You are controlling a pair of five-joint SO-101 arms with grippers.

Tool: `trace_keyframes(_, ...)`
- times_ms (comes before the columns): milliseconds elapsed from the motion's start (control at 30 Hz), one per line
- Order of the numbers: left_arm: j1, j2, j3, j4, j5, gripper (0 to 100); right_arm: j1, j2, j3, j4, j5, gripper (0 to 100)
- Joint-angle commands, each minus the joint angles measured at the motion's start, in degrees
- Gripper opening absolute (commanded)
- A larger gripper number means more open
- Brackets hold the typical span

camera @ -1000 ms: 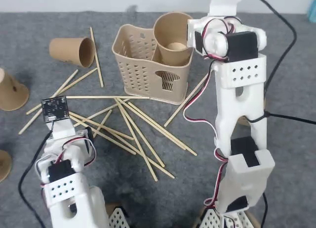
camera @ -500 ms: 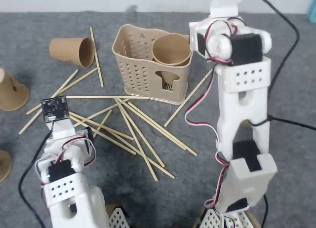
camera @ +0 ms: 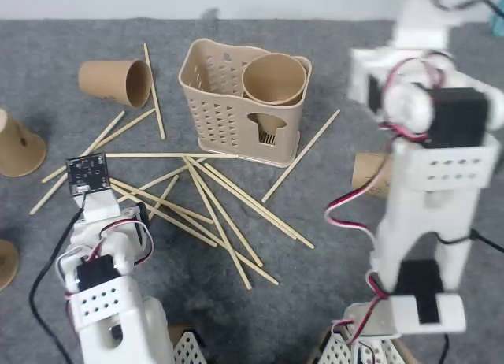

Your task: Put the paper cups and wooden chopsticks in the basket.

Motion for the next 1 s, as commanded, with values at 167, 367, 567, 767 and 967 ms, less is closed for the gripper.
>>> trace_keyframes(167, 0.1, -1.0, -0.1, -1.5, -0.7, 21, 15.4, -8.5, 21.9, 1.4, 11.7, 0.8)
trace_keyframes(367, 0.1, -1.0, -0.1, -1.5, -0.7, 21, 25.1, -8.5, 34.5, -6.1, 18.2, 0.9)
trace_keyframes(567, 0.2, -1.0, 0.3, -1.5, -0.7, 21, 29.1, -8.5, 52.9, -23.3, 18.8, 0.8)
trace_keyframes(767, 0.1, -1.0, 0.3, -1.5, -0.7, 21, 29.5, -8.5, 67.1, -41.4, 18.7, 0.8)
trace_keyframes(967, 0.1, -1.0, 0.4, -1.5, -0.7, 21, 30.2, -7.5, 72.2, -50.0, 15.6, 0.8)
